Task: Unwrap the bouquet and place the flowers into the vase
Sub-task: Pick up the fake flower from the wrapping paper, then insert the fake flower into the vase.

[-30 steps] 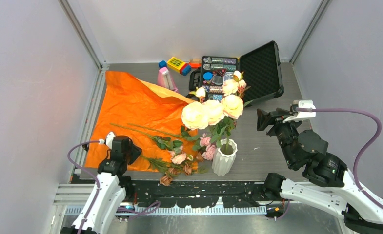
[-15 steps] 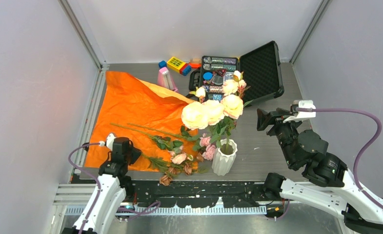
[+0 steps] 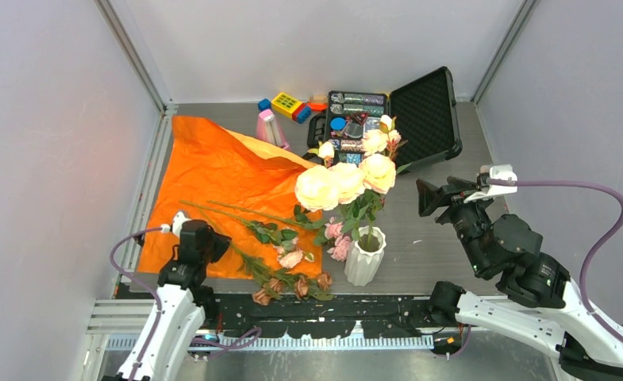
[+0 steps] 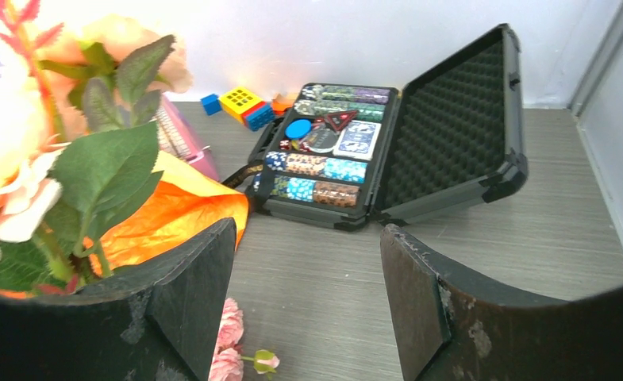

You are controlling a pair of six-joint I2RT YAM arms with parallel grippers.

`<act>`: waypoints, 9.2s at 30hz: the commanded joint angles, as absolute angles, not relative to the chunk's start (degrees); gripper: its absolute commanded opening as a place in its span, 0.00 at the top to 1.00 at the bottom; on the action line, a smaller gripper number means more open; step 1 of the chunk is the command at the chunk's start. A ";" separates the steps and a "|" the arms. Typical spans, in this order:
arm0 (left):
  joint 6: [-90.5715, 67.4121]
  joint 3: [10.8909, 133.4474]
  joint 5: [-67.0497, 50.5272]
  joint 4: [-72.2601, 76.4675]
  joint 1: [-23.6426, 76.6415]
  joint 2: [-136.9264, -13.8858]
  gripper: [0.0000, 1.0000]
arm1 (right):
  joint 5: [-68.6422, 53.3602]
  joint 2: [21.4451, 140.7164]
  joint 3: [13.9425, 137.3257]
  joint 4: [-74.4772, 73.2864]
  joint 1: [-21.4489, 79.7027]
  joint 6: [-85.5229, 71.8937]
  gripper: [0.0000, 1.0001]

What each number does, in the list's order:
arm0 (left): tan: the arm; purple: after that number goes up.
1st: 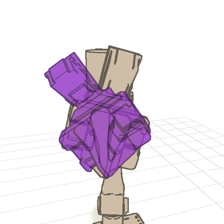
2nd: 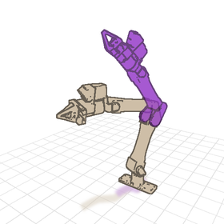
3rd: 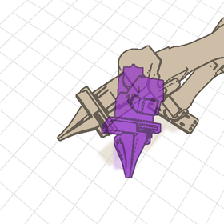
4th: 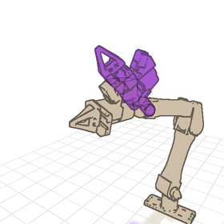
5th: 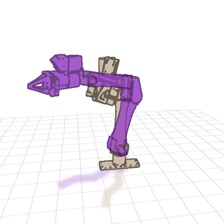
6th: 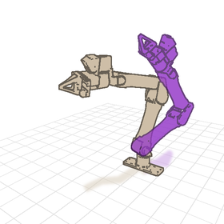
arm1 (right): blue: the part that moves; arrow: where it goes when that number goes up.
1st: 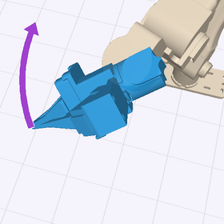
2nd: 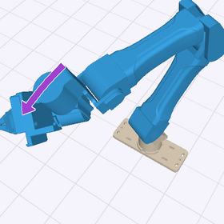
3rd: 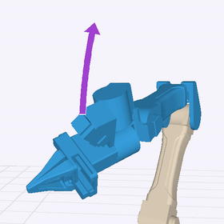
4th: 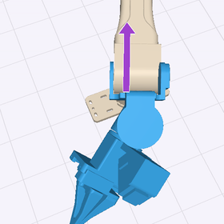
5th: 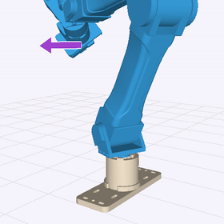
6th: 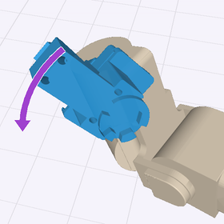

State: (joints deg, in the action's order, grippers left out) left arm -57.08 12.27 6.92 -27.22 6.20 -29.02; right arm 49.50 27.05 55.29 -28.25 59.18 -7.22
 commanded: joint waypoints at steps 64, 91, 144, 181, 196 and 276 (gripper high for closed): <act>-56.92 47.40 -56.95 -34.62 9.33 -44.93 1.00 | -27.28 49.82 71.98 -33.26 64.75 -1.06 0.33; -56.29 44.66 -63.79 -35.71 15.13 -46.47 1.00 | -4.06 60.34 62.97 -11.54 85.14 20.50 0.26; -42.31 50.45 -58.20 -39.63 14.12 -55.71 0.28 | 12.15 66.74 62.62 -0.35 86.96 23.64 1.00; -15.66 56.16 -15.94 -32.68 0.26 -56.66 0.00 | 31.96 47.94 77.96 -19.43 86.97 2.52 1.00; -16.13 56.15 -13.98 -33.66 0.26 -57.47 0.00 | 39.87 46.10 72.91 -16.79 87.01 7.28 1.00; -17.75 55.37 -19.60 -33.00 0.26 -59.97 0.00 | 41.60 24.80 54.60 -28.27 86.99 -11.51 0.41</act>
State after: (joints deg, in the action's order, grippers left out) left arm -17.78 55.46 -18.70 -35.40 0.62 -60.42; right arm 42.76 26.22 51.64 -28.14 86.67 -10.94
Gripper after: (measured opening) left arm 0.995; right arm 0.585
